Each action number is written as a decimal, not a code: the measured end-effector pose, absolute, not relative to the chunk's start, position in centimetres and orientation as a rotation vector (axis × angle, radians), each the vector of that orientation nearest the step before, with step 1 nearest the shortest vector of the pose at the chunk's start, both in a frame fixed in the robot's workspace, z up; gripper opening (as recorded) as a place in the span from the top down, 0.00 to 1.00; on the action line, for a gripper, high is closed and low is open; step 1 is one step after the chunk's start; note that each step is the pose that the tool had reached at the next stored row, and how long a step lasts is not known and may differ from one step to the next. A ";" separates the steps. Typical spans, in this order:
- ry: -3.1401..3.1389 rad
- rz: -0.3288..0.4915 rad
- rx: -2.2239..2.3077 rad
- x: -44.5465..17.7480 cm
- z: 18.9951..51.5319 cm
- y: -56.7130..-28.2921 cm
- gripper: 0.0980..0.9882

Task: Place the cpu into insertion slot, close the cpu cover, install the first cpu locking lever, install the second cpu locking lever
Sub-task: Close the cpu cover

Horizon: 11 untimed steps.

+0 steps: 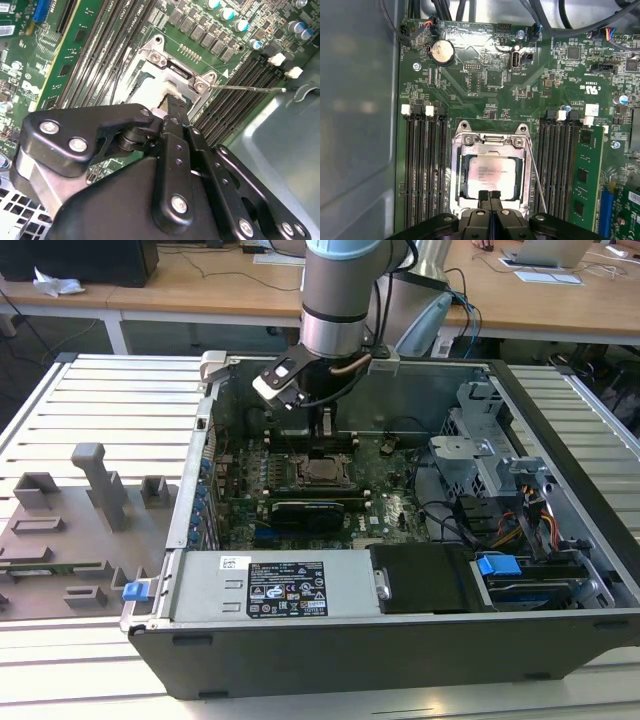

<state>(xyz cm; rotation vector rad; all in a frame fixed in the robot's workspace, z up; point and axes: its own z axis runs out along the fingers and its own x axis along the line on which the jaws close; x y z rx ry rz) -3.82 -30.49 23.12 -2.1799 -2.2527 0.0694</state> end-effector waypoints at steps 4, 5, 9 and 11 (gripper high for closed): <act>-2.253 0.069 -2.180 -3.8 23.8 -30.5 0.99; -2.253 0.069 -2.180 -3.8 23.9 -30.5 0.99; -2.253 0.069 -2.180 -3.8 24.4 -30.5 0.99; -2.253 0.069 -2.180 -3.8 25.0 -30.5 0.99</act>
